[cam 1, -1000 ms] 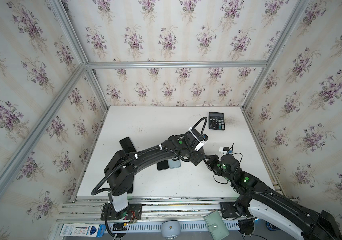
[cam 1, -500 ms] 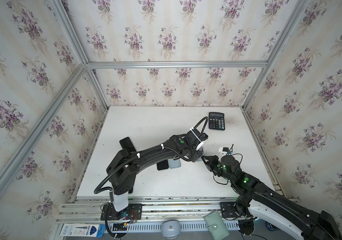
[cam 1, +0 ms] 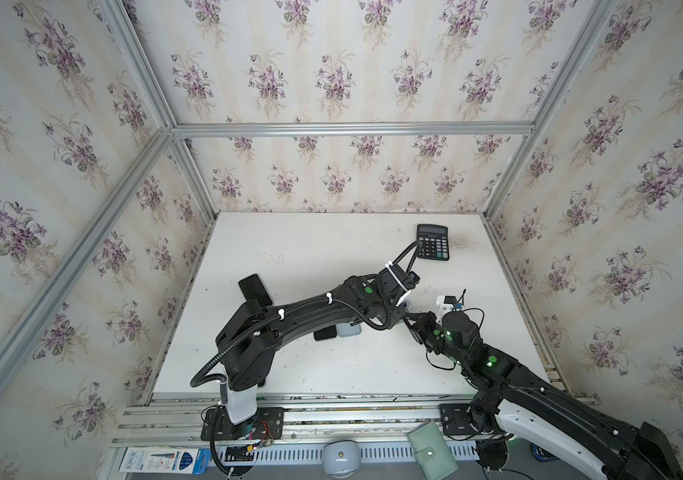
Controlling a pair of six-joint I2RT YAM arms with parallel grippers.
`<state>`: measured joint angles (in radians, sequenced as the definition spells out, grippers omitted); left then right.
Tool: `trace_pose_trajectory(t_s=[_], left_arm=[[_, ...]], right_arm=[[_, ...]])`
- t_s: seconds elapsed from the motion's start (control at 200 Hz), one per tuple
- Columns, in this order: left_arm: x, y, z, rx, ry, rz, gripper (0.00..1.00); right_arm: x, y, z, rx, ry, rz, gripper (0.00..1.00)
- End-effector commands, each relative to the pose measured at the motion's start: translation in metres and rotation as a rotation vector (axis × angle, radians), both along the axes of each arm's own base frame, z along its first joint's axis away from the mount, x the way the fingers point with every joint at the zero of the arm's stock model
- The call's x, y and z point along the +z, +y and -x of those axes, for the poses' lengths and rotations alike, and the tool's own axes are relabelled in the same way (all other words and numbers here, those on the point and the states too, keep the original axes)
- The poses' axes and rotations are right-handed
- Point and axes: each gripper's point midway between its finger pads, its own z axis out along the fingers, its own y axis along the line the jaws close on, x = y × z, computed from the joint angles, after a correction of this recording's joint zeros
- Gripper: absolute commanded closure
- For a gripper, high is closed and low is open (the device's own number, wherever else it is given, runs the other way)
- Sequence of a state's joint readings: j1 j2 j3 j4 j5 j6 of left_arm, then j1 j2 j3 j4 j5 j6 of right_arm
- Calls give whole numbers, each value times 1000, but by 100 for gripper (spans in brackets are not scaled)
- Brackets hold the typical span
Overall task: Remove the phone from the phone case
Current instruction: 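Pull the blue phone out with the left gripper while the right gripper holds the case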
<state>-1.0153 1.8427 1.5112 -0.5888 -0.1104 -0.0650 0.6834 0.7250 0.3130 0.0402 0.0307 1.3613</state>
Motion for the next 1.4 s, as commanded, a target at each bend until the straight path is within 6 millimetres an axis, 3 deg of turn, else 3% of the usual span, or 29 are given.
trace_pose_trajectory(t_s=[0.0,0.12,0.235,0.355,0.46,0.75,0.959,1.394], left_arm=[[15,-4,-3,32,-12,60,96],[41,6,-9,68,-79,78,97],[63,32,-10,127,-145,45,97],[57,65,-8,181,-195,-51,96],[42,79,-7,187,-228,-165,97],[11,67,-17,135,-349,-446,98],[-24,55,-14,52,-392,-603,97],[-82,36,-6,-14,-351,-699,87]], right_arm=[[10,1,-3,-10,-24,-28,100],[-3,-9,3,-34,27,22,100],[-22,-29,11,-75,112,102,100],[-48,-49,19,-105,219,155,100],[-53,-63,14,-129,232,176,100],[-52,-57,-7,-37,242,116,100],[-48,-52,-20,22,223,110,100],[-64,-55,-24,61,266,114,100]])
